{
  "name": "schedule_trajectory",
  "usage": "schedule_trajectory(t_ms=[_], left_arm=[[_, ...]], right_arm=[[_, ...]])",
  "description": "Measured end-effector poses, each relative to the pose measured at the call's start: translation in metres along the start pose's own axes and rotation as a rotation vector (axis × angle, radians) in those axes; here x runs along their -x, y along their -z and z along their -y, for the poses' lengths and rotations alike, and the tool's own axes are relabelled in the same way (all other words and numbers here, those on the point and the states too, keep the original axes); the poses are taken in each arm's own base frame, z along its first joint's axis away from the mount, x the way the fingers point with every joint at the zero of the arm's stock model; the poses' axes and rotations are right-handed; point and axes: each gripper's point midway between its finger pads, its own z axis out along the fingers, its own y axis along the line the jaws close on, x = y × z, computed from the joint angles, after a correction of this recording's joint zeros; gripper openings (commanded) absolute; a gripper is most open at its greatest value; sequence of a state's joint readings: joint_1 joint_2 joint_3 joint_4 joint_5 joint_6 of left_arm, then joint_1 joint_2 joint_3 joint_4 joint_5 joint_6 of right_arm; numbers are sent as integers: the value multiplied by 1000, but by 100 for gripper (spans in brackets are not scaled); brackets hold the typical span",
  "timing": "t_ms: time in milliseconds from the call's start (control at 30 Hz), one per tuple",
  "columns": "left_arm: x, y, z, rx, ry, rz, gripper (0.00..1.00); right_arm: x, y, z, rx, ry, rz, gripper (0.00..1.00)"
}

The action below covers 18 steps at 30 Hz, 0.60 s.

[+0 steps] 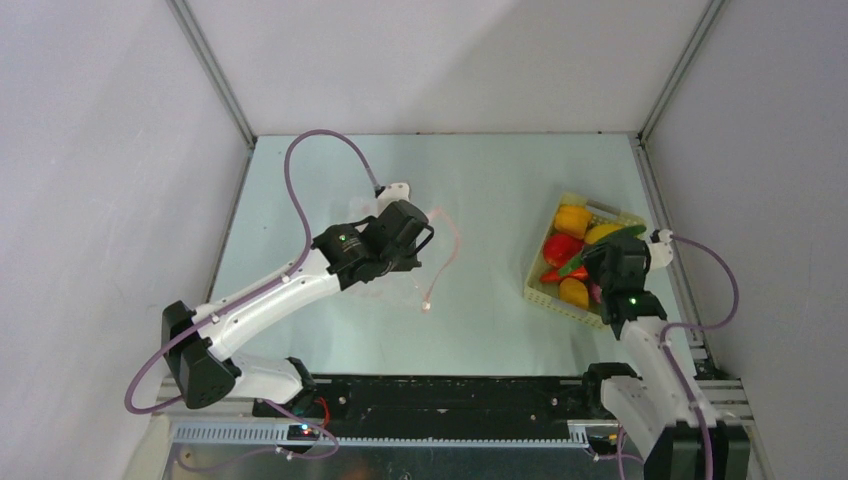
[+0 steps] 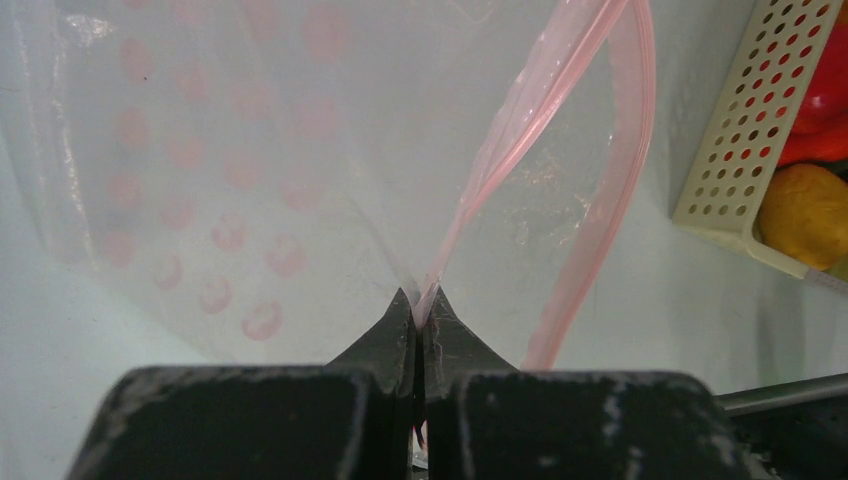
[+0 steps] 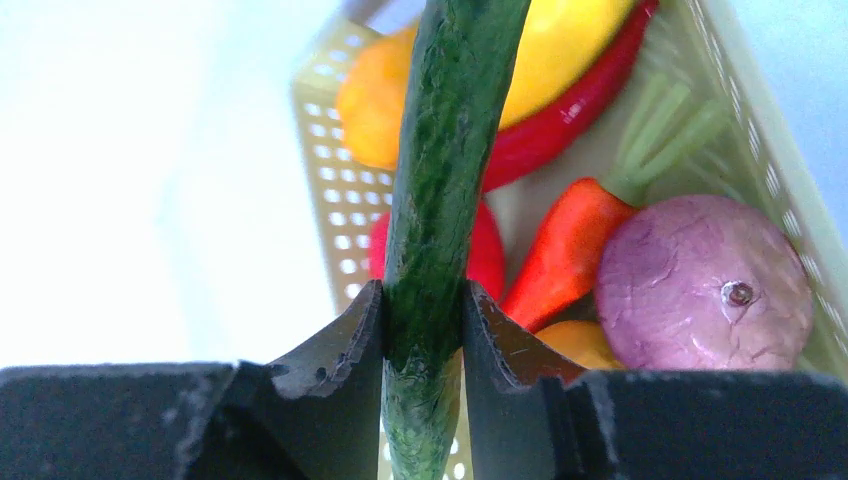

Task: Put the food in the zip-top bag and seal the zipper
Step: Pick up the fake vegetable from the bin, then place the fake vegetable in the zipper food storage bag.

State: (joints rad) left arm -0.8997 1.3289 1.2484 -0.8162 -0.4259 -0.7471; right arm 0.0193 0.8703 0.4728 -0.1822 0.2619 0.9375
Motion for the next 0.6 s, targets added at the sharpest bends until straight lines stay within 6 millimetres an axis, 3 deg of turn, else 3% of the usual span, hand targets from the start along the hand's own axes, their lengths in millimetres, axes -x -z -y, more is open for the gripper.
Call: schedule_trajectory(t_ms=[167, 300, 433, 600], left_arm=[[1, 1, 5, -23, 32, 1, 0], [3, 3, 11, -51, 57, 4, 0], [1, 3, 18, -87, 83, -2, 0], [-15, -2, 23, -110, 104, -42, 0]], right_arm=[[27, 43, -31, 190, 13, 87, 0], [22, 77, -60, 372, 78, 78, 0], [-12, 115, -101, 598, 145, -22, 0], [-78, 159, -141, 799, 251, -182, 0]])
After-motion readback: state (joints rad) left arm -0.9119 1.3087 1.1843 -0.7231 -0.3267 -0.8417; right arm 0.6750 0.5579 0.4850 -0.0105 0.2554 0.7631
